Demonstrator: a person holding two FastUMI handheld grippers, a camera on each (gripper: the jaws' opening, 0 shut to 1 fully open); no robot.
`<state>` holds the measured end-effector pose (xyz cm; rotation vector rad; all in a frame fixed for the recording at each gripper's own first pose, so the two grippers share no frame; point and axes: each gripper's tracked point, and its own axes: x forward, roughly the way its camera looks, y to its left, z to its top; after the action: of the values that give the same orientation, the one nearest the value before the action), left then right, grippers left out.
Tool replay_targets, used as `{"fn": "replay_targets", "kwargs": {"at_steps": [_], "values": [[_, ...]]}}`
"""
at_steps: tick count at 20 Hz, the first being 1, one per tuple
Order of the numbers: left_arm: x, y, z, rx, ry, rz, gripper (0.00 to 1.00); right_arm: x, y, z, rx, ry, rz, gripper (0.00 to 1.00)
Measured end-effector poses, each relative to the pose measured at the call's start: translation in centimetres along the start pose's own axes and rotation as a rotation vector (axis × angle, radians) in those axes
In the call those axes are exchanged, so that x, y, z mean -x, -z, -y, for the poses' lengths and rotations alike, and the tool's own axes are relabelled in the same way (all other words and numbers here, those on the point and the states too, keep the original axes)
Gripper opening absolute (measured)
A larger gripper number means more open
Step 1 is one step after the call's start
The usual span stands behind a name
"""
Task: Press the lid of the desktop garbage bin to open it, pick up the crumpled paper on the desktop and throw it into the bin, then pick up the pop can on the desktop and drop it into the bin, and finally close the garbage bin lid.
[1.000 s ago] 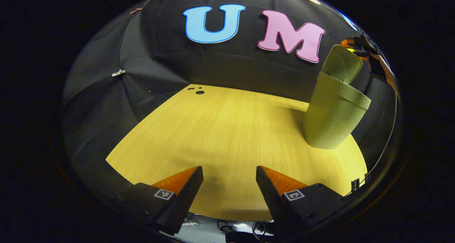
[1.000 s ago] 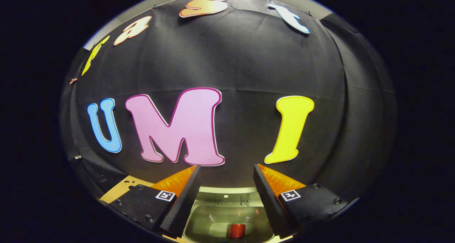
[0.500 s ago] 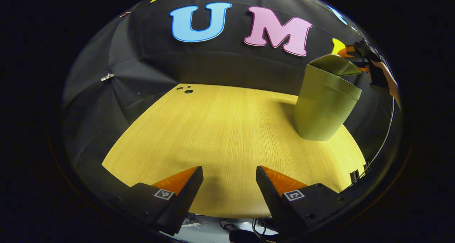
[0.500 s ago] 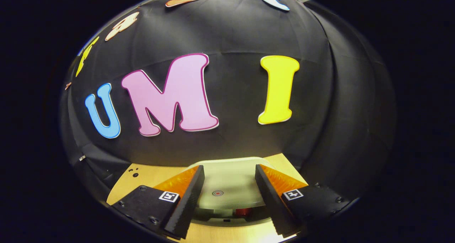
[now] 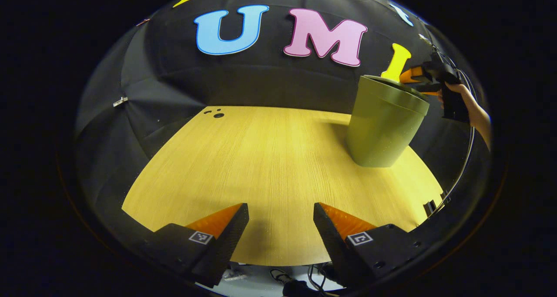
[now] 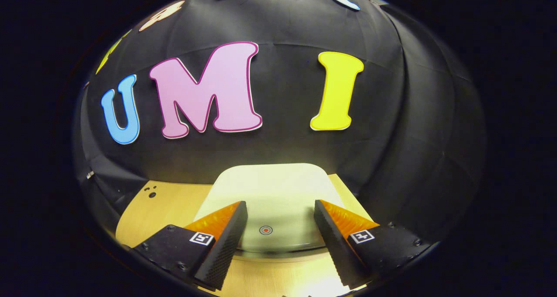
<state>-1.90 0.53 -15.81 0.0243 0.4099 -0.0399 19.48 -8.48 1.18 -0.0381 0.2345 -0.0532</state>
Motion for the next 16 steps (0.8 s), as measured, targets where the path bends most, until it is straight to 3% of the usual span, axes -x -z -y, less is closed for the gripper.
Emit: {"fn": "replay_targets", "kwargs": {"at_steps": [7, 11, 16], "values": [[0.6, -0.8, 0.5, -0.015, 0.054, 0.038, 0.96, 0.1, 0.6, -0.3, -0.024, 0.010, 0.025, 0.99], [0.8, -0.5, -0.6, -0.016, 0.053, 0.044, 0.96, 0.1, 1.6, -0.4, 0.034, 0.026, 0.012, 1.00], [1.4, -1.2, -1.4, -0.002, 0.050, 0.072, 0.96, 0.5, 1.0, -0.5, 0.003, 0.027, 0.091, 1.00]]}}
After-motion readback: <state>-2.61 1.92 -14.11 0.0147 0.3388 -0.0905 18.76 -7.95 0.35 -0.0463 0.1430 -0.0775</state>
